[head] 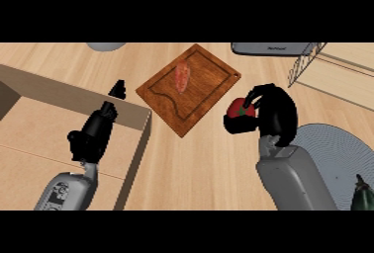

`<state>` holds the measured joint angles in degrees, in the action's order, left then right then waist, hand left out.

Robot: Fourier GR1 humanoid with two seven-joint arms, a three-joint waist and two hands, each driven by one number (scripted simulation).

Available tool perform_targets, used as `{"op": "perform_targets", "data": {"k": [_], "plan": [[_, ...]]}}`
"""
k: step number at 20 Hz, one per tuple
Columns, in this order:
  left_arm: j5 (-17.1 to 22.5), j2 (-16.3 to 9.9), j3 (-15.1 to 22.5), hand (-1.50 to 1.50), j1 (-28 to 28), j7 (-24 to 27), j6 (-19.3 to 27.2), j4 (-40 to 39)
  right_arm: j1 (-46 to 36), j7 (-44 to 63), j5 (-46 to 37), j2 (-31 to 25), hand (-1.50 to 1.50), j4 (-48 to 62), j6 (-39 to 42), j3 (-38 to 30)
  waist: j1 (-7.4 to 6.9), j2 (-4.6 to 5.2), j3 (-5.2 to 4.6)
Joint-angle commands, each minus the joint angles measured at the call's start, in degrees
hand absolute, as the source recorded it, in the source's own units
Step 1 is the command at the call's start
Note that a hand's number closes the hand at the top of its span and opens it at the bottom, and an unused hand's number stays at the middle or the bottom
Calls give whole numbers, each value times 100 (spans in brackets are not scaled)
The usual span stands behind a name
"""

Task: Pick the tomato from the placemat and place it in the tiered shelf

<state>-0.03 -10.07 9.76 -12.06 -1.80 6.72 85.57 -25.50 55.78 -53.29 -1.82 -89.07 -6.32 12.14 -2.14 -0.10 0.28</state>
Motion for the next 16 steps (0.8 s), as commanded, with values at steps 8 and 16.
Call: {"op": "perform_targets", "data": {"k": [8,16], "plan": [[-147,-57,23,0,144,-105,-20,-238,-1720,1654,-1221,180,150,-279,-554,266,202,-9,-34],[-191,-66,8,0,238,-142,127,-125,-2088,1533,-2214,-115,150,-733,356,-465,283,-20,-29]]}}
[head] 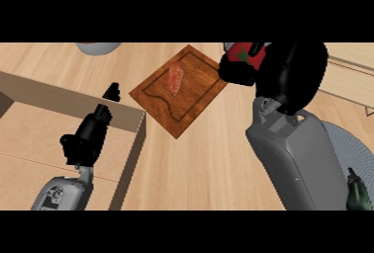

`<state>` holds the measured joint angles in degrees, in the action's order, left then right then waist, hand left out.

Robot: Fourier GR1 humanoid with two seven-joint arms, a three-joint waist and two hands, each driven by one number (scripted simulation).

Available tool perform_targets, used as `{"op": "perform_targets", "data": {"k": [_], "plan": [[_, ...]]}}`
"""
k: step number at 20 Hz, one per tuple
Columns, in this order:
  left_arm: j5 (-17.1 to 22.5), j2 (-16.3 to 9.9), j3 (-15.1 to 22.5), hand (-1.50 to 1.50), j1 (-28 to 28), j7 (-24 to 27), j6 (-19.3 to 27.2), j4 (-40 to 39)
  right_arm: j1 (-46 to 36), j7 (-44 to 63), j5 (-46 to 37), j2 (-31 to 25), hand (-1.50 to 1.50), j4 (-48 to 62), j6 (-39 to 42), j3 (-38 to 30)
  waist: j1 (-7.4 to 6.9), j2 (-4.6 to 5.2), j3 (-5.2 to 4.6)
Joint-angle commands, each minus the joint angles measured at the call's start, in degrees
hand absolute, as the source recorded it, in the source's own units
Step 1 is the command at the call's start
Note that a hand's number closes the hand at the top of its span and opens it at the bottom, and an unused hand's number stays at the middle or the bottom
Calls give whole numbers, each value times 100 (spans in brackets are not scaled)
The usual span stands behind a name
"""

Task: Pick the tomato from the placemat and place it in the tiered shelf

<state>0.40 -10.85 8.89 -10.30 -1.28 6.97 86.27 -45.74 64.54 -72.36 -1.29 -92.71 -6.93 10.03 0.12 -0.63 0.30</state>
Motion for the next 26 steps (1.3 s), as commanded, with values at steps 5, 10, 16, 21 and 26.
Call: {"op": "perform_targets", "data": {"k": [5,10,16,21,26], "plan": [[-158,-106,-23,0,85,33,-11,-502,-915,523,-647,-512,150,-37,968,-817,34,50,-35],[-227,131,74,0,-78,135,35,-554,-1383,287,-724,-653,150,416,1079,-1286,13,69,-35],[-217,165,131,0,-30,108,50,-530,-1481,-173,-691,-1218,150,504,1125,-1858,24,65,-32],[58,-198,-202,0,-236,-146,-238,-421,-1711,-328,-750,-1466,150,618,1246,-1972,4,58,-32],[-95,-77,40,0,-5,-129,-149,-232,-1691,-1051,-538,-2082,150,1243,995,-2317,-25,66,-30]]}}
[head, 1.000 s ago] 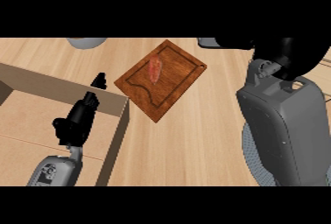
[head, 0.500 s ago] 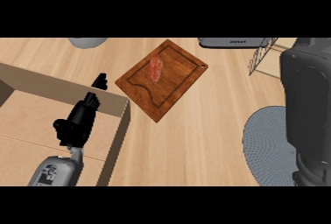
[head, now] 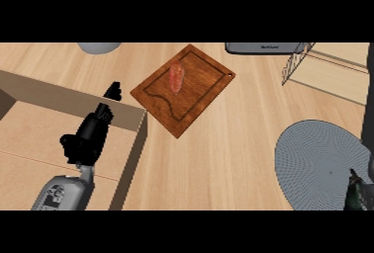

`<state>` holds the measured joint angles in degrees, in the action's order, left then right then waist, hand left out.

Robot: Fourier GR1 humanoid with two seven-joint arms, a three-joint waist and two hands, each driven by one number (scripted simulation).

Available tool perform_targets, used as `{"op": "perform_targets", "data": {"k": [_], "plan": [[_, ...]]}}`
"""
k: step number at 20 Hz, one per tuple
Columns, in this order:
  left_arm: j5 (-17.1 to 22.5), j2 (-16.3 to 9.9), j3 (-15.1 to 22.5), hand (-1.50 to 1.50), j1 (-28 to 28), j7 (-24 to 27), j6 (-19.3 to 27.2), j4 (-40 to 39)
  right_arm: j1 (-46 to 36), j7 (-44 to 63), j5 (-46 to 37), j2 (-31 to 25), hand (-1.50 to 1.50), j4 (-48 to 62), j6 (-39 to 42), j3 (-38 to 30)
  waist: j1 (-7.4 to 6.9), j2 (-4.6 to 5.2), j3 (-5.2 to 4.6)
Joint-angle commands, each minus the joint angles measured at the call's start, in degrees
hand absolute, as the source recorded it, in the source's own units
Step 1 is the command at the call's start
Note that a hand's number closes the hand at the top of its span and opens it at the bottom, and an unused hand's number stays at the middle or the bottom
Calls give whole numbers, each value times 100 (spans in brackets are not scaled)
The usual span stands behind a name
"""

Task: Pick the tomato from the placemat and place it in the tiered shelf

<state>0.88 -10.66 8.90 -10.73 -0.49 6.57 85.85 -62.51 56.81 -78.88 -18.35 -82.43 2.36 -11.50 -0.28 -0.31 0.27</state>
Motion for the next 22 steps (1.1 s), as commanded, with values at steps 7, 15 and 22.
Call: {"op": "perform_targets", "data": {"k": [7,15,22], "plan": [[-290,110,104,0,-85,-112,137,-550,-55,-717,-40,-627,150,1295,-620,-162,13,57,-27],[-184,-111,87,0,121,36,-84,-293,46,-1559,-167,-900,150,2330,-1723,-61,-53,62,-27],[-306,62,296,0,-10,-303,165,-130,183,-1978,717,-685,150,2591,-3484,-809,-65,72,-15]]}}
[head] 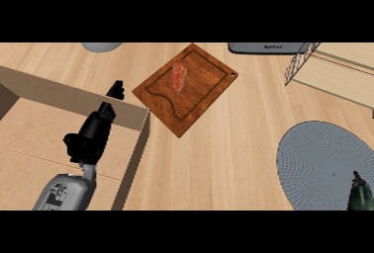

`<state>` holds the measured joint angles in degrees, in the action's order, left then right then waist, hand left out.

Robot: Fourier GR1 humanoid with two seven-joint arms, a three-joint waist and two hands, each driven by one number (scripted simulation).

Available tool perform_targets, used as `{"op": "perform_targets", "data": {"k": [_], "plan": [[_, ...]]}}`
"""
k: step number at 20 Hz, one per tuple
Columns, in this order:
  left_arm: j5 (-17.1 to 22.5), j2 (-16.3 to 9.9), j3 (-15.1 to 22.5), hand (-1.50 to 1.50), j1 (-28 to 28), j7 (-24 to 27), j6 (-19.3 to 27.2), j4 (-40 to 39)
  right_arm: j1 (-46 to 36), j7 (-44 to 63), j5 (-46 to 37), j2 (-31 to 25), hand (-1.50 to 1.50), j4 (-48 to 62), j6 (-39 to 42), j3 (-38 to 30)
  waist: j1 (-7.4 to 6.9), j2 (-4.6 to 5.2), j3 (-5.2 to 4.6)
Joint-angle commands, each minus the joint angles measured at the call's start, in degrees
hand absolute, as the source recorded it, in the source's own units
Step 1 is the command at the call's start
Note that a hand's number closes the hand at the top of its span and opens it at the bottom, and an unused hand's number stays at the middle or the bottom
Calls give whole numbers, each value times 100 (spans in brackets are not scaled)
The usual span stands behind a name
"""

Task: Pick the tomato from the placemat and place it in the tiered shelf

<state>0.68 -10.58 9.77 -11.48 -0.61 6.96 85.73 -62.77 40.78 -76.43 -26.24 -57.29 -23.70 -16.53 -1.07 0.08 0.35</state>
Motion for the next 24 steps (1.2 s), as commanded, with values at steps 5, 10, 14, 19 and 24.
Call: {"op": "perform_targets", "data": {"k": [5,10,14,19,24], "plan": [[-148,25,117,0,137,-93,-26,-277,121,-1159,1063,-276,150,752,-1244,-627,10,31,-31],[143,-285,-121,0,131,-115,-376,-101,-356,-1597,1333,-594,150,1655,-1367,-770,-54,36,-33],[-45,-163,53,0,194,-227,-78,-6,297,-445,226,-774,150,1846,-1474,-585,2,22,-39],[-48,-124,-121,0,81,184,-122,-591,214,65,133,-900,-150,1774,-1301,-607,90,11,-39],[29,-265,-80,0,399,-150,-147,121,282,-38,628,-719,-150,1457,-1656,-788,57,-17,-34]]}}
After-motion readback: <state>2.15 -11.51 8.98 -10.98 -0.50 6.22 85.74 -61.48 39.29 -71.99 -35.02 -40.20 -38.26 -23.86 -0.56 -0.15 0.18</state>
